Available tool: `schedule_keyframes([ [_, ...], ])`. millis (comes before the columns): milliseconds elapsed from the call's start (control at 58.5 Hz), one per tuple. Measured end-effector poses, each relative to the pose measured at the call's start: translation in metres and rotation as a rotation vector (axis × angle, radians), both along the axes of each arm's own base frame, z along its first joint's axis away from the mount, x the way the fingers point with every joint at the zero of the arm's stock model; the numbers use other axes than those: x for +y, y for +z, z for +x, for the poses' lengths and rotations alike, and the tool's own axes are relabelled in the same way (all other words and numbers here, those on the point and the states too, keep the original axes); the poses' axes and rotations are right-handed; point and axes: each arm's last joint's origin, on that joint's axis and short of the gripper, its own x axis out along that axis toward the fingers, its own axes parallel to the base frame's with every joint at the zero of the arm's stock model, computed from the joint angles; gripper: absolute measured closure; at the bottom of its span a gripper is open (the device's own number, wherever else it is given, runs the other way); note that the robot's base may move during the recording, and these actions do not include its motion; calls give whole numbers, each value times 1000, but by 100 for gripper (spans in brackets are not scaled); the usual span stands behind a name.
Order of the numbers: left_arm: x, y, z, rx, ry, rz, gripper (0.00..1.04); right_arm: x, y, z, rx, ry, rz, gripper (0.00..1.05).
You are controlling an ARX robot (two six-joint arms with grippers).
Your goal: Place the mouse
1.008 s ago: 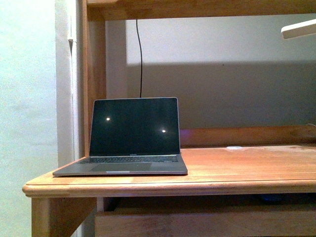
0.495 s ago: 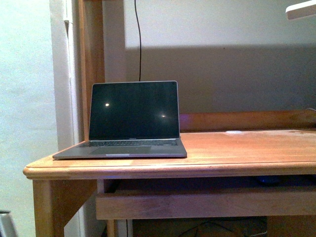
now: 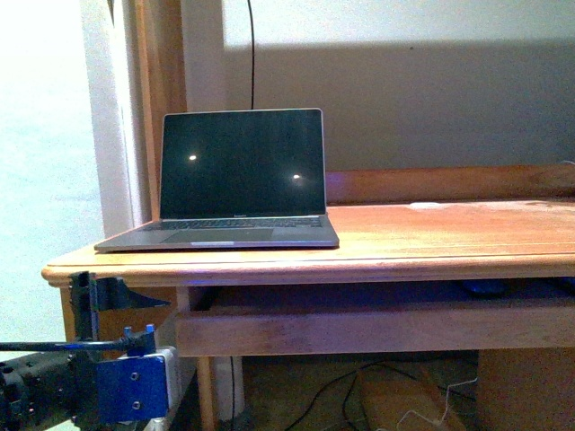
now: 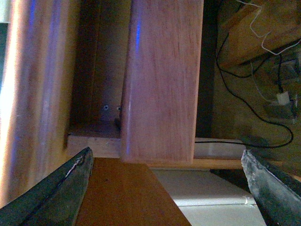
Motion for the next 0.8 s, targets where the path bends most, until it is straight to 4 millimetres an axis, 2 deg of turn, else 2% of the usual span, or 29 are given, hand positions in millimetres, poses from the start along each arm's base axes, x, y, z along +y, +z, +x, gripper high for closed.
schedule_keyframes([
  [256, -17, -10, 35, -52, -56, 33, 8, 0, 0, 0, 0, 0, 0, 7],
  [427, -30, -23, 46, -50, -99, 59, 8, 0, 0, 0, 0, 0, 0, 7],
  [615, -41, -23, 44, 37, -61, 43, 8, 0, 0, 0, 0, 0, 0, 7],
  [803, -58, -7, 22, 320, 68, -32, 8, 0, 0, 0, 0, 0, 0, 7],
])
